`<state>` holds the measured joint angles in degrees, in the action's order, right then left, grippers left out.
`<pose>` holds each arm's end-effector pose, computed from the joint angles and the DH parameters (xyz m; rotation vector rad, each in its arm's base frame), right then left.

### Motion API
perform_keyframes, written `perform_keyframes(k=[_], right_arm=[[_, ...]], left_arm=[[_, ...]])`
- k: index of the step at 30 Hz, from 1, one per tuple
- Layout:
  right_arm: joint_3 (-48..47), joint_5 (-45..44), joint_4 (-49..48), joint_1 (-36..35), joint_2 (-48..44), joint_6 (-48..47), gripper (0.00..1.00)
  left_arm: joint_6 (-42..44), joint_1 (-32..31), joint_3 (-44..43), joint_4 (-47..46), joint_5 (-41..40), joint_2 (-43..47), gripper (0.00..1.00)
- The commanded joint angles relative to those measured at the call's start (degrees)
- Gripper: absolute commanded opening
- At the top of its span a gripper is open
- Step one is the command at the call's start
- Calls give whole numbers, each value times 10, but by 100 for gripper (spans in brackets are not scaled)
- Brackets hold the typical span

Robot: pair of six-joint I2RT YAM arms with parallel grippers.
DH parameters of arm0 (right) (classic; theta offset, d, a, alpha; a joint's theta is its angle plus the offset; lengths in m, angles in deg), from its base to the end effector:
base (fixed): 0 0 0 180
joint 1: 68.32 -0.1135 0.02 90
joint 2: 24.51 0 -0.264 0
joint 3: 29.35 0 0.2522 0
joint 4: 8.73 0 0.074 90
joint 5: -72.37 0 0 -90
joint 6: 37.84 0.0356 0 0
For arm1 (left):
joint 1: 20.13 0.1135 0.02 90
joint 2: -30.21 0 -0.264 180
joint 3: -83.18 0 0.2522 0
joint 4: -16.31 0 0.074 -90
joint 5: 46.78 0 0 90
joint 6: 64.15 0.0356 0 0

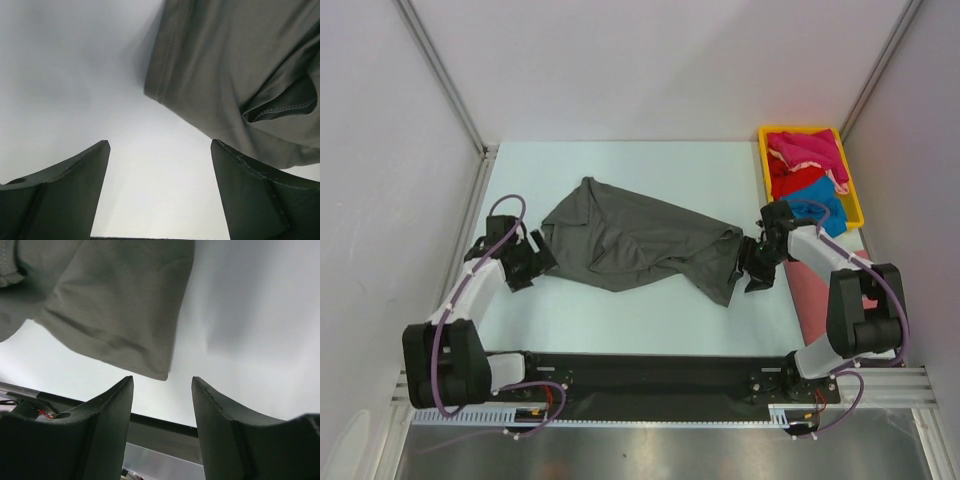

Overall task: Fold and stack the t-shirts
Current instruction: Flatten the tshirt out

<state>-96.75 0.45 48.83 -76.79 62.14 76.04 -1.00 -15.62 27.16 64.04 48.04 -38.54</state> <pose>0.2627 0.0503 0.1889 0.3429 2.9404 0.5476 0.2238 0.0147 0.2087 -0.6856 2.5509 -0.2440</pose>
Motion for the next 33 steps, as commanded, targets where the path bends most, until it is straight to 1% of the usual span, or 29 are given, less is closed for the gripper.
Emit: perform_keyframes(k=[1,3,6,7,8,9,11,12,13,14,15,16,17,19,20,21,22,24,25,27,28,29,30,33], right_arm=[[10,-17,-34,0,19,-12,56],[9,-13,-45,1,33,-12,55],[10,0,-67,0,45,-6,51],[11,5,-71,0,57,-3,49],[12,11,-80,-1,62,3,48],[12,22,-85,-2,68,5,47],[15,30,-102,-6,77,12,43],[14,32,-107,-7,80,15,41],[14,30,-110,-7,85,18,37],[14,28,-112,-7,88,19,35],[13,27,-113,-6,91,20,34],[13,26,-114,-6,94,20,32],[14,24,-115,-6,98,20,30],[15,20,-114,-6,98,16,21],[16,19,-114,-6,94,17,19],[20,17,-114,-6,92,16,16],[21,16,-114,-6,89,15,9],[20,13,-107,-6,77,10,0],[14,10,-96,-6,71,4,0],[4,-7,-24,-6,35,-1,0],[-4,-14,30,-6,11,-2,0],[-7,-23,53,-6,-13,-1,0],[-9,-24,69,-6,-59,-1,0],[-36,-20,90,-6,-86,4,0]], left_arm=[[-21,2,9,-83,70,-42,86],[-33,2,15,-115,86,-59,81],[-42,2,12,-133,101,-96,74],[-41,2,9,-131,104,-106,70],[-37,2,-1,-128,106,-118,64],[-36,2,-3,-128,107,-121,62],[-31,3,-7,-135,107,-121,53],[-29,3,-12,-136,111,-123,42],[-22,2,-18,-135,119,-126,35],[-18,3,-30,-128,122,-131,22],[-16,2,-34,-125,125,-133,14],[-14,3,-39,-117,124,-132,3],[-12,2,-48,-110,121,-127,0],[-9,2,-55,-83,101,-89,0],[-9,3,-56,-74,93,-71,0],[-8,2,-55,-68,86,-28,0],[-9,3,-54,-51,79,-9,0],[-16,3,-50,-32,62,32,0],[-21,3,-48,-13,58,69,0],[-32,2,-46,16,45,95,0],[-35,1,-45,45,38,107,0],[-38,1,-42,53,32,114,0],[-43,1,-40,59,21,121,0],[-37,0,-34,44,18,112,0]])
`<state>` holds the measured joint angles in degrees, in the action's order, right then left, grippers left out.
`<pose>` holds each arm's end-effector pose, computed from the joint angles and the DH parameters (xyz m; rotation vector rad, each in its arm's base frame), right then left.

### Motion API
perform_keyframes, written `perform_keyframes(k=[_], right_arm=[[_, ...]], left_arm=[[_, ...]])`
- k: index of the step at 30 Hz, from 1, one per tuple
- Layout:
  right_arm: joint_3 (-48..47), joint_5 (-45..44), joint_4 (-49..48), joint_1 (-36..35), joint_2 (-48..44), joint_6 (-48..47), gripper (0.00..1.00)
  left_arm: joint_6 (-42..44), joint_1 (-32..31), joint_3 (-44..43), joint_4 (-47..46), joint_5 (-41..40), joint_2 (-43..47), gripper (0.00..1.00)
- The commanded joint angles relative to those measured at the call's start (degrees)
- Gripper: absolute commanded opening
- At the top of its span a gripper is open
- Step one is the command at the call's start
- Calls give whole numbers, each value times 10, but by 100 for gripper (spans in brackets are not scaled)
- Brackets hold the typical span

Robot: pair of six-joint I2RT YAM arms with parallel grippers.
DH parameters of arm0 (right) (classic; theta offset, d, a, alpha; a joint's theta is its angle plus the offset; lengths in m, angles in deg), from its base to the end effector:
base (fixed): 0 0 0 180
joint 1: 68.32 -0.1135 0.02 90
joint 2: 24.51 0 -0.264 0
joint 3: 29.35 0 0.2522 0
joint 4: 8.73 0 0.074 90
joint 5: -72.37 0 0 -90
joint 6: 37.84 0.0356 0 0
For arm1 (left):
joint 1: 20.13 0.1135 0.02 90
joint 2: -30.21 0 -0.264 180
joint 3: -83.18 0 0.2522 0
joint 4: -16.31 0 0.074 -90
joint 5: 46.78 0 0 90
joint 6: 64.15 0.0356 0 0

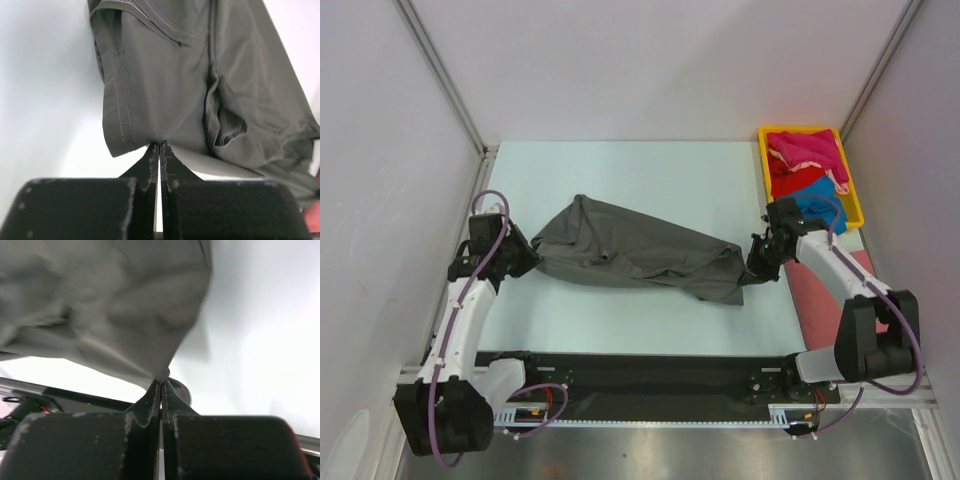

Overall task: Fold and stack the t-shirts
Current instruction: Flatten the tshirt out

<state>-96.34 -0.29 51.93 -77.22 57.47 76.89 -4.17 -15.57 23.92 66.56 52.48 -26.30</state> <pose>0.2489 0.0497 0.2051 0.3493 2.9223 0.5367 0.1998 0.0102 0.2653 -0.6472 2.3361 -0.3990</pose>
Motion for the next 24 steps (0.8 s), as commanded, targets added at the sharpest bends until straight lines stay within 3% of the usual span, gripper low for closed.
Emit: perform_keyframes(k=[1,4,5,6,7,8,10,11,13,19,24], right_arm=[[-51,0,48,-2,-23,-4,0],[-114,63,15,-21,63,8,0],[-138,109,14,-29,87,8,2],[-193,134,14,-38,110,13,9],[-221,159,15,-51,133,16,23],[-244,192,18,-53,156,21,27],[-295,195,22,-54,157,20,40],[-303,170,29,-53,146,14,44],[-290,129,70,-44,137,-19,46],[-138,29,49,-5,65,-71,46],[-103,1,8,13,78,-100,41]], left_arm=[[-4,-1,-13,3,-26,-22,0],[9,0,-41,-40,-26,-96,3],[14,1,-68,-45,-25,-120,15],[28,1,-86,-44,-28,-174,24],[34,2,-126,-35,-26,-198,29],[42,2,-144,-31,-24,-218,37],[54,1,-176,-23,-30,-243,49],[58,1,-179,-21,-38,-242,63],[67,-6,-168,-16,-49,-220,72],[66,-41,-66,-26,-5,-137,68],[36,-61,11,-56,66,-59,61]])
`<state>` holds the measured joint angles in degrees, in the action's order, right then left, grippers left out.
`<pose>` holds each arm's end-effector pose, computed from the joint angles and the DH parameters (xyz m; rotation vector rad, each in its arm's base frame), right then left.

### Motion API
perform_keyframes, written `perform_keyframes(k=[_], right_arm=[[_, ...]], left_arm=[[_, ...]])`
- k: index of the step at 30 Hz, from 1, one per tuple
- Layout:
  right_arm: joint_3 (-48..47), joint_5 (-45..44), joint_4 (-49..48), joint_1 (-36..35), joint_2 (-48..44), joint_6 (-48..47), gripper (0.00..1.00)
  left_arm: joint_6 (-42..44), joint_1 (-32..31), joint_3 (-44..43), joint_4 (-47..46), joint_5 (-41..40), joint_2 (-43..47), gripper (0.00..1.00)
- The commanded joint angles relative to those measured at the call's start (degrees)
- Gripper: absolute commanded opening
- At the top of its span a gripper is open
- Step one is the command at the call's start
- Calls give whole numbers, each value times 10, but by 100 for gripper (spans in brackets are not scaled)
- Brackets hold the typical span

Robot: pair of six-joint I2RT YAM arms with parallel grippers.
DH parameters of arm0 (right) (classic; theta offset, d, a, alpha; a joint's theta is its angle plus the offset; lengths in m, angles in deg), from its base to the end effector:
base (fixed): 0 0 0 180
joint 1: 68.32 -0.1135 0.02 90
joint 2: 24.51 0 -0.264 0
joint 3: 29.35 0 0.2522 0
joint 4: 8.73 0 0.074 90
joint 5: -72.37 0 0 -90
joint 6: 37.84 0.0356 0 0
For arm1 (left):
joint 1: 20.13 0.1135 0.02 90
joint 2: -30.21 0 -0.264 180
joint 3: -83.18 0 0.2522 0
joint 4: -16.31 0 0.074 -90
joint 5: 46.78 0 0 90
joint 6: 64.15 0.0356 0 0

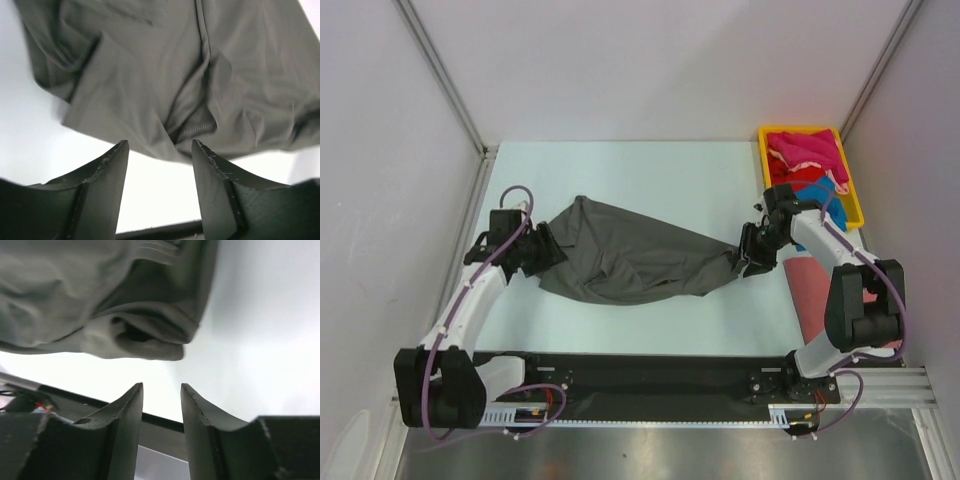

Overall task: Fold and stack the t-shirts
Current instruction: Flatten the tshirt out

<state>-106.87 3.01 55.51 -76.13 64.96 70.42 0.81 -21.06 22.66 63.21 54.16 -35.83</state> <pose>0.2855 0.0518 0.2211 0.2025 2.9235 0.5998 0.2301 -0.0105 0.2441 -0.4445 2.4731 -0.4263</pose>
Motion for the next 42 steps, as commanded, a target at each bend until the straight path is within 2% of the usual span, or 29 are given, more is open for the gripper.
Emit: perform_keyframes(k=[1,7,11,14,17,19,21,23,24,27,29,33,36,39,42], right_arm=[[7,-45,-37,1,10,-36,41],[27,-38,-114,-13,58,-51,46],[-4,-19,-117,-32,95,-47,42],[-52,50,-92,-82,72,14,40],[-102,139,-142,-123,51,106,41],[-129,175,-217,-120,44,178,43],[-142,179,-245,-93,61,187,47],[-173,196,-192,-67,88,159,47],[-181,195,-138,-50,96,138,48],[-189,110,-61,-64,82,41,49],[-185,71,-41,-76,80,2,48],[-196,58,-38,-93,113,-2,47],[-234,-26,-2,-117,166,16,48],[-244,-51,16,-133,193,31,48],[-233,-6,3,-149,197,36,48]], left_arm=[[-13,-6,31,-19,47,42,58],[-16,-5,38,-13,54,45,57],[-11,-5,23,-11,55,36,57],[0,-6,6,2,50,30,57],[2,-5,1,5,41,27,57],[2,-5,1,2,44,21,57],[-3,-5,1,-7,52,16,57],[-4,-5,0,-12,59,7,57],[-2,-5,-2,-12,58,4,57],[3,-5,0,-10,53,7,57],[4,-5,10,-12,53,15,57],[2,-5,24,-17,57,13,57],[-1,-5,25,-20,57,11,57],[0,-5,21,-19,56,14,57],[-1,-5,28,-19,51,22,57]])
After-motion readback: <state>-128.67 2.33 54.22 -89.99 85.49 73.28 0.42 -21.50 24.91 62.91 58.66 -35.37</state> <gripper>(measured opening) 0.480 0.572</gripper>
